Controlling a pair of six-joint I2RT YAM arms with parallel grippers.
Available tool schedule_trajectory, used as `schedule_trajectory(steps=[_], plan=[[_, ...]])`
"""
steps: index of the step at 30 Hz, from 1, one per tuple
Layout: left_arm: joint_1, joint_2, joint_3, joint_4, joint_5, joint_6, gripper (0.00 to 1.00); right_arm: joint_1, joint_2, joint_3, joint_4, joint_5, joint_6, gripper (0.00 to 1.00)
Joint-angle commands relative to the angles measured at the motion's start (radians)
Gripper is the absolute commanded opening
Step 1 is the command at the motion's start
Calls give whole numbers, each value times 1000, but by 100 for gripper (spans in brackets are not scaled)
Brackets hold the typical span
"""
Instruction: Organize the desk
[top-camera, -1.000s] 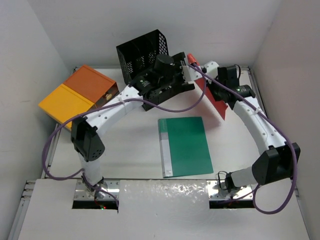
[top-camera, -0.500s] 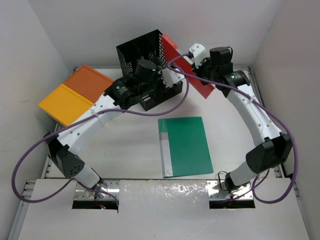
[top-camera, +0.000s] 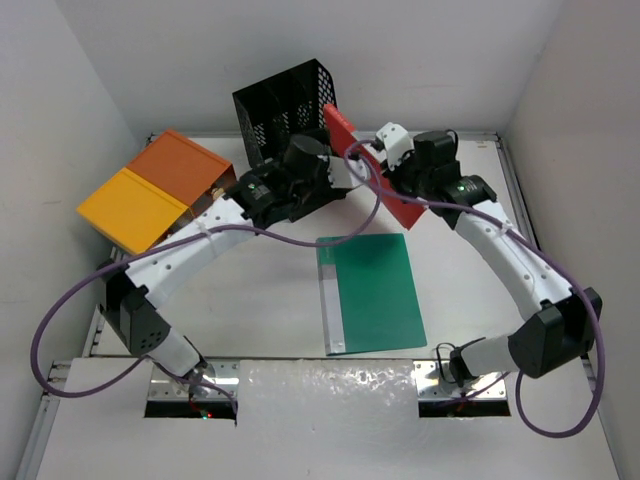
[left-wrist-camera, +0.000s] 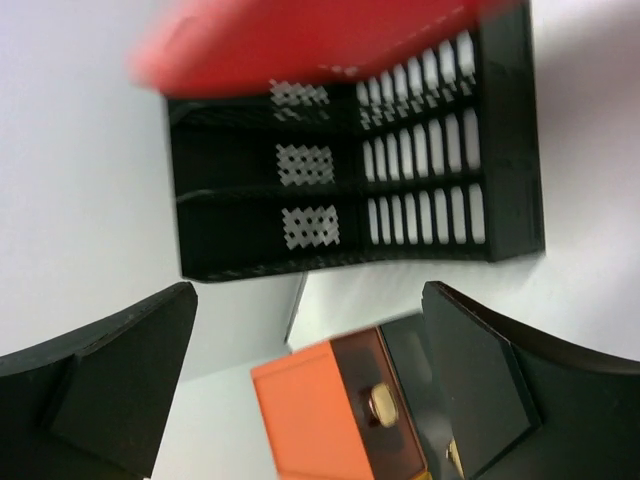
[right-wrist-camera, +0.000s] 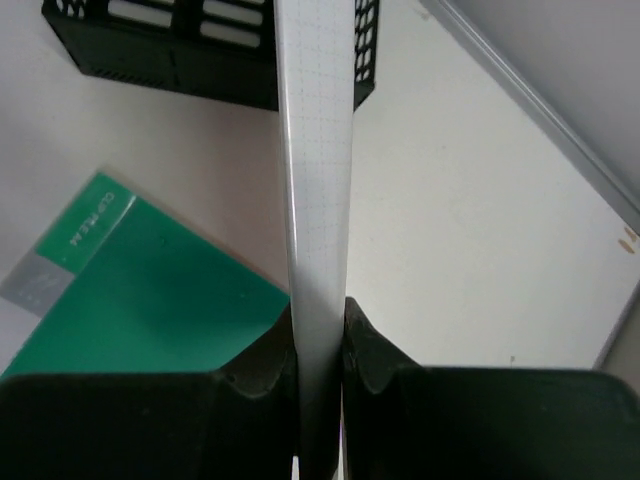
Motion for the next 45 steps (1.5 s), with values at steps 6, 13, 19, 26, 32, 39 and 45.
schedule_trajectory(steps=[6,13,19,26,32,39,45], plan=[[-153,61,-19,88,-166,77,95,-20,-3,93,88,42,82,0],[-144,-2,13,-16,-123,-82,96,-113,14,176,104,54,126,0],[170,-204,-17,-110,95,-352,96,-176,-60,181,329,-153,163,0],[381,-405,-218,-141,250,-521,98,-175,-37,143,790,-362,324,0],[528,-538,-388,-115,335,-547,99,-176,131,130,1111,-348,405,0],[623,-613,-481,-84,256,-518,100,-176,350,156,1388,-390,534,0],[688,-575,-475,-83,248,-528,99,-176,500,251,1458,-422,571,0]])
